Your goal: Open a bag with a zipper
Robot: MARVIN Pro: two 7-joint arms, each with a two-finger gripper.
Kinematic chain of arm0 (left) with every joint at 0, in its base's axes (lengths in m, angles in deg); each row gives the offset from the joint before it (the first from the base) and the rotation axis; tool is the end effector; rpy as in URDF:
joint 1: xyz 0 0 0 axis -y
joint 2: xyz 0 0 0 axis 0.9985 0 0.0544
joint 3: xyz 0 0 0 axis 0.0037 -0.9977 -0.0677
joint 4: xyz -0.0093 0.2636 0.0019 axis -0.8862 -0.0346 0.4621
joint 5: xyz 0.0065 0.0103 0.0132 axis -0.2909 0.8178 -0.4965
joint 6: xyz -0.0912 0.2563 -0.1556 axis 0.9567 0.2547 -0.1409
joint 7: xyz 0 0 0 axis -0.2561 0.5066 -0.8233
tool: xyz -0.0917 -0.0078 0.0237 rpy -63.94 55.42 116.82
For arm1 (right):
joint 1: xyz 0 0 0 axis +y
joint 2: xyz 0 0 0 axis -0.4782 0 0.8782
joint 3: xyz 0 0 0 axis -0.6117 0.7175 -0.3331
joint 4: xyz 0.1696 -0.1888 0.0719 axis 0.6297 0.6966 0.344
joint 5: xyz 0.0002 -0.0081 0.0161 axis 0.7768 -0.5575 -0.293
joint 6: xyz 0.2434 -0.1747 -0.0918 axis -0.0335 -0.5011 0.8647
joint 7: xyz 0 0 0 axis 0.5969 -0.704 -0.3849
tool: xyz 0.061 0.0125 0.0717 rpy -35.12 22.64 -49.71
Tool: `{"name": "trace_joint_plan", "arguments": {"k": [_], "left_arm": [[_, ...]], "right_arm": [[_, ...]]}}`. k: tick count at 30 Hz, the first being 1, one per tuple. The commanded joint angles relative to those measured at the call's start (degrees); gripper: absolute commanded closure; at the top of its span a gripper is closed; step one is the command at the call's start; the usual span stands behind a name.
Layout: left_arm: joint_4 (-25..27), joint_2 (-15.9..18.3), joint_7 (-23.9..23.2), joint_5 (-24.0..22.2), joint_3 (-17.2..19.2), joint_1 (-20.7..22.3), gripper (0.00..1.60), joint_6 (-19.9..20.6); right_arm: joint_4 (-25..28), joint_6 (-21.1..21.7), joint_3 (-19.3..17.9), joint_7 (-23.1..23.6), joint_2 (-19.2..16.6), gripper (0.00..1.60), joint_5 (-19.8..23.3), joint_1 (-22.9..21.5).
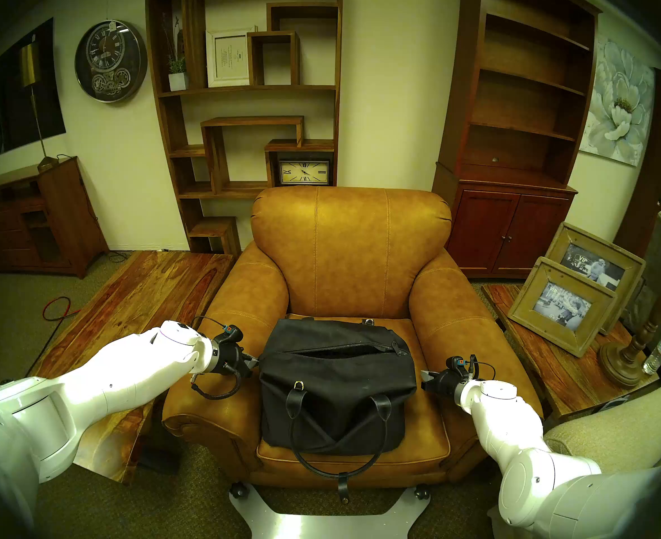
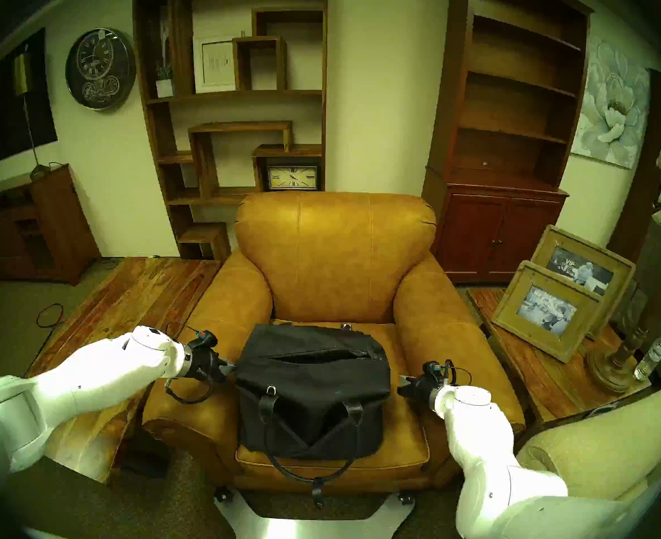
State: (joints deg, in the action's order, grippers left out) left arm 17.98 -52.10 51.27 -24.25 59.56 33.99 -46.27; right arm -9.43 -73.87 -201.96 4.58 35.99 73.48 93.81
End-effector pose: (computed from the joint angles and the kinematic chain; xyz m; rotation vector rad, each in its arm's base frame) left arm 0.4472 0.0806 -0.3858 2.5391 -0.8038 0.9193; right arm 0.4245 -0.1192 -0.4702 -2.5110 -0.1584 -1.2580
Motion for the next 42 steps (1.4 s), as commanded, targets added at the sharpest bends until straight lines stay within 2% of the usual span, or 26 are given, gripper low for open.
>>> {"name": "trace_joint_plan", "arguments": {"k": [1,7,12,18,42], "left_arm": [[3.6,3.2,0.8,-2.5,3.2,-1.1,0.00,-3.7],[9.5,8.1,-0.6,-3.8,4.6,-3.8,0.00,-6.9],[13.9,9.8,-1.3,-3.9,4.8,-5.4,0.00,-9.1],[17.7,10.7,-2.1,-4.7,5.3,-6.6,0.00,-10.8],[35.0,18.0,-6.2,-5.2,5.9,-10.5,0.00,-15.8]], "right_arm": [[5.0,-2.8,-0.5,1.7,-0.7,0.00,0.8,0.5],[10.3,-5.1,-1.4,3.5,-1.2,0.00,1.6,3.4],[14.6,-7.3,-2.1,5.6,-0.1,0.00,2.6,4.2],[17.3,-8.2,-2.5,7.5,1.3,0.00,3.6,5.1],[29.9,-9.9,-0.3,17.1,5.9,0.00,5.2,12.6]]}}
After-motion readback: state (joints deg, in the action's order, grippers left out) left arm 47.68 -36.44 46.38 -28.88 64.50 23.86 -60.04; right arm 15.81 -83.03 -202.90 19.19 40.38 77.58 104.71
